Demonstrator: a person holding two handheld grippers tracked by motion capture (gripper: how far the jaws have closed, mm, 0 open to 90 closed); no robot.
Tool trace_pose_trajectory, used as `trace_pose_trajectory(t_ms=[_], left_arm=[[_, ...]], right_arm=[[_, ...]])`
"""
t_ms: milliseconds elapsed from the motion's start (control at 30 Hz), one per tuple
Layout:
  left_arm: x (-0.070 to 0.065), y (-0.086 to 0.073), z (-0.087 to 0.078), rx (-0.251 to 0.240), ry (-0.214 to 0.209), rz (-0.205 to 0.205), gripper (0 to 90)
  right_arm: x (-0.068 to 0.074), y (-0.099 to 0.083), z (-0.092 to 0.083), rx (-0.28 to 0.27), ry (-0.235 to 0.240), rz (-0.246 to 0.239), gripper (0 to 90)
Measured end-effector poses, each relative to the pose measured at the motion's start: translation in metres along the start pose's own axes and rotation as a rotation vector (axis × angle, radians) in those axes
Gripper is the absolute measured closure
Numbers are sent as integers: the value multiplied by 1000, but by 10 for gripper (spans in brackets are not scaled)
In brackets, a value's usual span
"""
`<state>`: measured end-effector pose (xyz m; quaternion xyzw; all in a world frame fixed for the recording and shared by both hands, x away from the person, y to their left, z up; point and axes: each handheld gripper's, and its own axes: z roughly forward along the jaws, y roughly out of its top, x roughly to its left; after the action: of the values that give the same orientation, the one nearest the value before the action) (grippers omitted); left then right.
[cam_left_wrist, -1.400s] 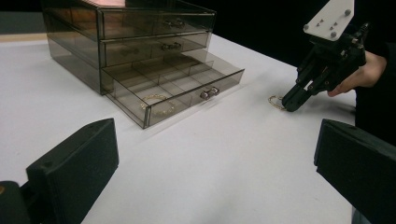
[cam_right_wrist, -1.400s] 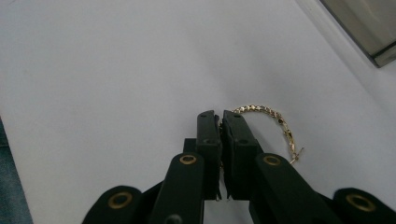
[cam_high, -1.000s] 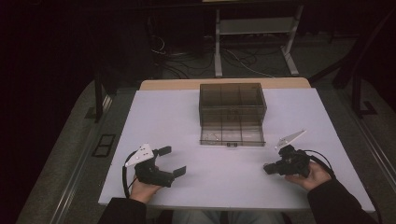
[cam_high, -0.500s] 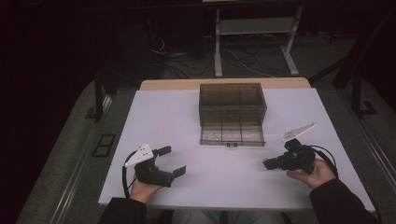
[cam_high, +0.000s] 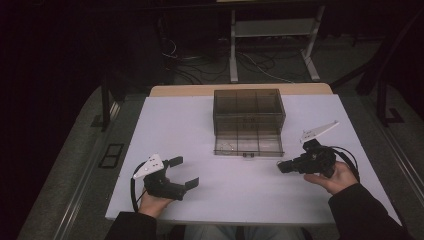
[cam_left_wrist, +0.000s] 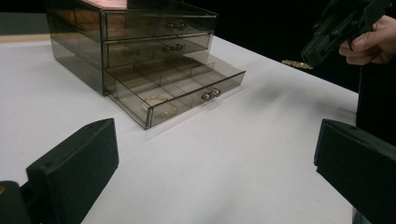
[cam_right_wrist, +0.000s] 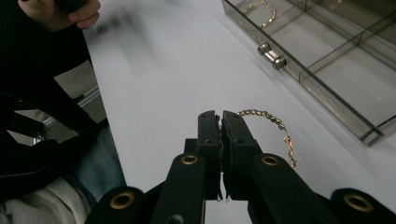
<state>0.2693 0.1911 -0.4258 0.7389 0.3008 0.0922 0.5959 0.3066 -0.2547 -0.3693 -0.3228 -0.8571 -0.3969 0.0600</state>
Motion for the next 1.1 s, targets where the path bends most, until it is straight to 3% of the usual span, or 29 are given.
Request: trace_pose_trajectory(t_ms=[633,1100], left_arm=[[0,0,0,-3,-1,-2,0],[0,0,0,-3,-2,2,0]], right_arm=[[7,32,-1,-21,16,-57,856],[15,59,9,-13,32,-103,856]])
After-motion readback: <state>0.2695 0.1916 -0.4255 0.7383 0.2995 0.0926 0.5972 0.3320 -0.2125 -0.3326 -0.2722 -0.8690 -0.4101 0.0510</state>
